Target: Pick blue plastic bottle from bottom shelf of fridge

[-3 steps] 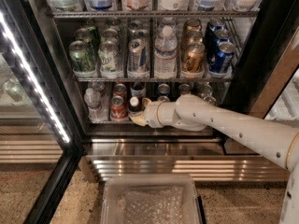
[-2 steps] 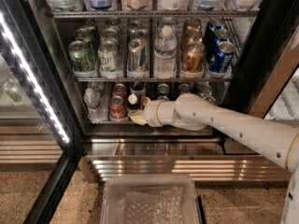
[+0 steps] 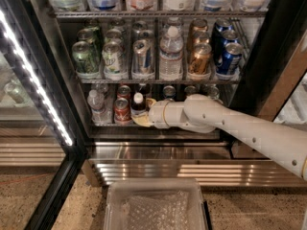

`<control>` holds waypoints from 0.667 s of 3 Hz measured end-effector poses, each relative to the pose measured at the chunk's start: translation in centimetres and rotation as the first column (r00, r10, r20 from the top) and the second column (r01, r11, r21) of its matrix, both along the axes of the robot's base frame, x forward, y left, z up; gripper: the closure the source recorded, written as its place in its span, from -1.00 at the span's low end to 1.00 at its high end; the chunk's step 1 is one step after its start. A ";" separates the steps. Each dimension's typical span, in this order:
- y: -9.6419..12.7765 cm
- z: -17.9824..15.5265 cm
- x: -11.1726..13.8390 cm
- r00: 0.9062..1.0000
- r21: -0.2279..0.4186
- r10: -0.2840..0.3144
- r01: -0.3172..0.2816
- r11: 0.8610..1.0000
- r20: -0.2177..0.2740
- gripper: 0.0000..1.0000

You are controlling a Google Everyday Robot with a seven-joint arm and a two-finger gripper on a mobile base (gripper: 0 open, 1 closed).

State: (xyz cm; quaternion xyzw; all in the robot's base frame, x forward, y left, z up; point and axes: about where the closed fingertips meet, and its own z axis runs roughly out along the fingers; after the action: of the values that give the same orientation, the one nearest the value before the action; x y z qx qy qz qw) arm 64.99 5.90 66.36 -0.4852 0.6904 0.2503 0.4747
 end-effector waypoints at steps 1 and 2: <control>-0.1 0.1 -0.2 1.000 0.003 0.001 -0.001 1.000 0.006 1.00; -0.1 -0.2 -0.2 1.000 0.003 0.001 -0.001 1.000 0.006 1.00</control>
Offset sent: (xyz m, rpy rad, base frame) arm -0.1559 -0.1233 0.1992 0.2407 -0.2013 -0.0360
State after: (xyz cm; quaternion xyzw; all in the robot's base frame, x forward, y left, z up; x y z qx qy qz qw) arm 64.82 5.79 66.15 -0.4855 0.6885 0.2500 0.4773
